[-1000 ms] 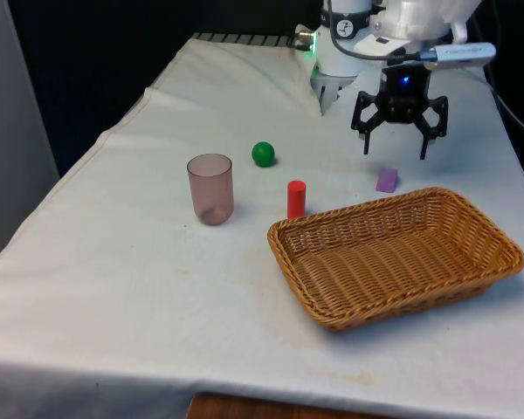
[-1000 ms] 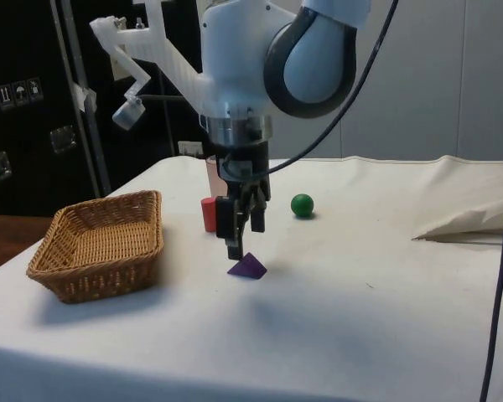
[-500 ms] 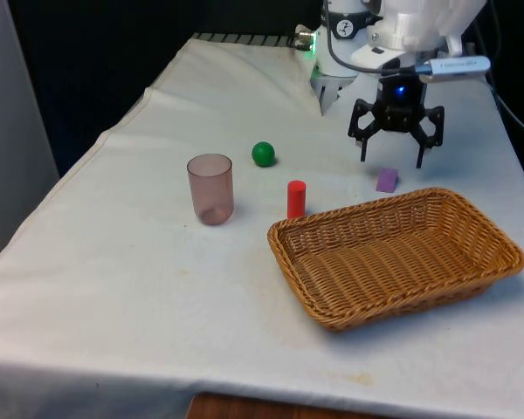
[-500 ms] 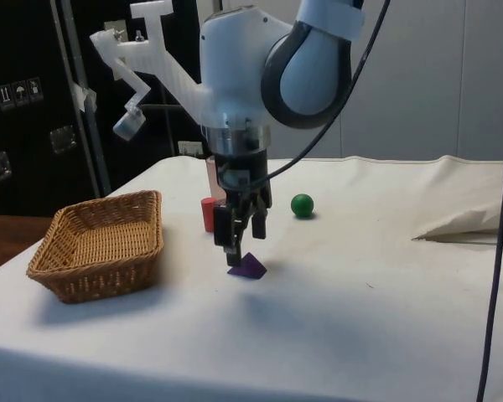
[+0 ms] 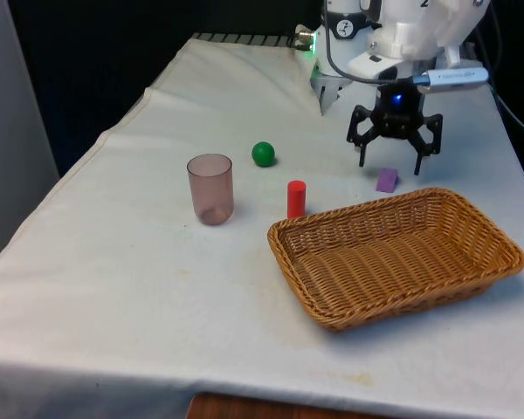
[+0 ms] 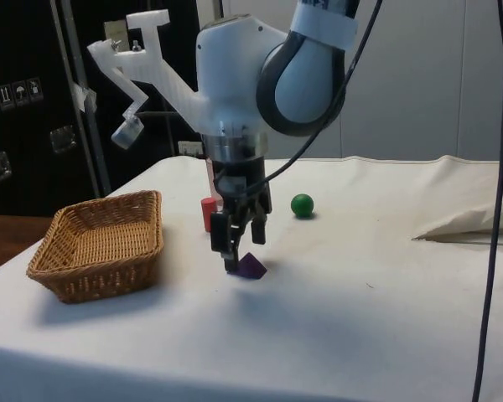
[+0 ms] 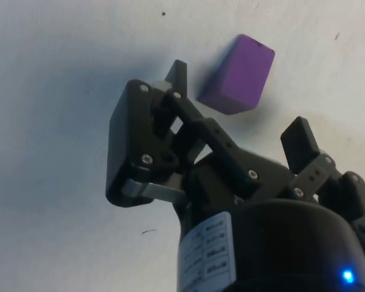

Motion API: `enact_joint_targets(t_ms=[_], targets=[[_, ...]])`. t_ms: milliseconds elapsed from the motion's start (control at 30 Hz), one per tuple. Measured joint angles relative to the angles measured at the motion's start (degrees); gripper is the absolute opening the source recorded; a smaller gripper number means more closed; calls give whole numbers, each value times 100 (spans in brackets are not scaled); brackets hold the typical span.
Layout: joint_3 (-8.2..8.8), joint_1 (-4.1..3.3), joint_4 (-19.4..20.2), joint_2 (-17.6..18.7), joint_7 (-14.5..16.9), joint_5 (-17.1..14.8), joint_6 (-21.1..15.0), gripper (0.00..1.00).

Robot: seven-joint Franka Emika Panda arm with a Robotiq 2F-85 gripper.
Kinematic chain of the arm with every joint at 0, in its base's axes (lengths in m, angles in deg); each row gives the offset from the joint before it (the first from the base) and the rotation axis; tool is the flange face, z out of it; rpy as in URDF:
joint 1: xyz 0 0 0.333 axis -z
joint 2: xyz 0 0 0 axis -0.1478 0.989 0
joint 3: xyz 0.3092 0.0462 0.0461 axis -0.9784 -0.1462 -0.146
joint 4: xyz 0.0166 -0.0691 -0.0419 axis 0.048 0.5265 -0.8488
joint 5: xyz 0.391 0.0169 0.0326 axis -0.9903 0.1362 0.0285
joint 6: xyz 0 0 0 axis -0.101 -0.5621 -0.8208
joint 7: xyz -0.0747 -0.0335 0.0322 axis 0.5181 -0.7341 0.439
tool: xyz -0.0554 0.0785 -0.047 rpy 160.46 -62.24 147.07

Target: Pick up the triangular block and place it into the basket.

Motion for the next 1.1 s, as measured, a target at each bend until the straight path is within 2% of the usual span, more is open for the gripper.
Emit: enact_joint_targets(t_ms=[67,100,233,400,433,467,900,1000,1100], targets=[[0,0,-11,11,-11,0,0,91],[0,0,-17,17,-23,0,0,91],[6,0,-40,52,-57,0,0,62],[6,0,-46,57,-69,0,0,37],[6,0,-46,57,-69,0,0,37],[6,0,-46,57,-74,0,0,33],[6,0,-109,46,-74,0,6,33],[6,0,-132,-17,-74,0,40,33],[6,0,-132,-229,-74,0,241,33]])
